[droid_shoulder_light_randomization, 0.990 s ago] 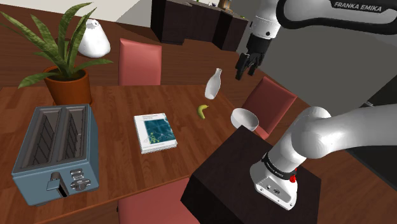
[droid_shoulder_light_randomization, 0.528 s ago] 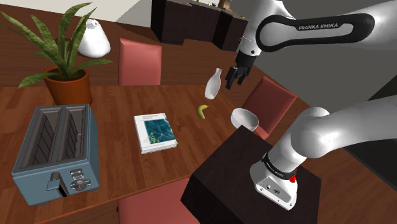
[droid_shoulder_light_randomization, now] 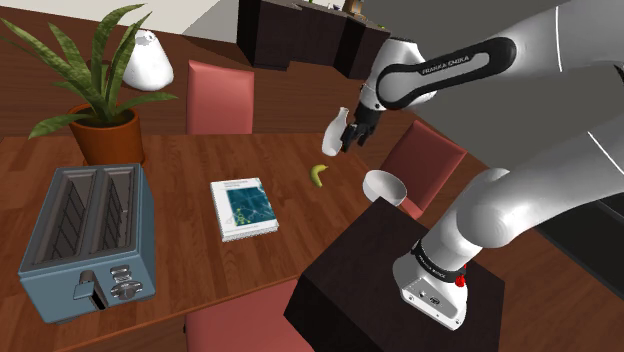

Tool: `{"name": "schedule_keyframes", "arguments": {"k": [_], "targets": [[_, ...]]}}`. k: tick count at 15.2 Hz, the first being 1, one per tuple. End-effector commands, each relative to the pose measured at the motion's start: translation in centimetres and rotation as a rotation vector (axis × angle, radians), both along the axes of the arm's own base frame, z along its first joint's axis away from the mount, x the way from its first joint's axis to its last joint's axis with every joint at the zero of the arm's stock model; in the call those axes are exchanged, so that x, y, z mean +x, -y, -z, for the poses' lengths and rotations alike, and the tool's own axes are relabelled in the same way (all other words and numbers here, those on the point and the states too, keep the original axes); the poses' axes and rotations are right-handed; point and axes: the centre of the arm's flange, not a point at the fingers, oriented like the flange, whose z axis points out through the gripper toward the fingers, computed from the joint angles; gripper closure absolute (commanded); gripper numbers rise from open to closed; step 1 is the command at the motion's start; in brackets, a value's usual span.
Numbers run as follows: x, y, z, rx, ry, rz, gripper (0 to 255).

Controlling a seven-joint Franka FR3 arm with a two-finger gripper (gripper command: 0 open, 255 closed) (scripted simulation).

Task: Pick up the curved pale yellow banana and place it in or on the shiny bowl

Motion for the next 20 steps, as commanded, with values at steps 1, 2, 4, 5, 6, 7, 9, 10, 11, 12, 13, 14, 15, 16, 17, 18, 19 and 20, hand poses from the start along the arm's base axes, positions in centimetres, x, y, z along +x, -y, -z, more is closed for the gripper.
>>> {"name": "schedule_keyframes", "arguments": {"k": [1,2,4,5,6,7,9,10,11,12,13,14,15,16,17,18,19,20], "targets": [[1.0,0.8,2.4,0.003,0.013,-0.004,0],[1.5,1.3,3.5,0.005,0.017,-0.005,0],[2.5,2.2,5.7,0.009,0.027,-0.009,0],[3.1,2.7,6.8,0.011,0.031,-0.010,0],[3.6,3.2,7.9,0.013,0.036,-0.012,0],[4.2,3.6,9.0,0.015,0.041,-0.013,0],[5.3,4.6,11.1,0.019,0.050,-0.017,0],[5.8,5.0,12.2,0.021,0.055,-0.018,0],[6.4,5.5,13.3,0.023,0.060,-0.020,0],[7.0,5.9,14.4,0.026,0.064,-0.022,0],[7.5,6.4,15.5,0.028,0.069,-0.023,0],[8.1,6.8,16.5,0.030,0.074,-0.025,0],[8.7,7.3,17.6,0.032,0.078,-0.027,0],[9.3,7.7,18.7,0.034,0.083,-0.028,0],[9.9,8.1,19.8,0.036,0.088,-0.030,0],[10.5,8.6,20.8,0.038,0.092,-0.031,0],[11.1,9.0,21.9,0.040,0.097,-0.033,0],[11.7,9.4,23.0,0.042,0.102,-0.035,0]]}}
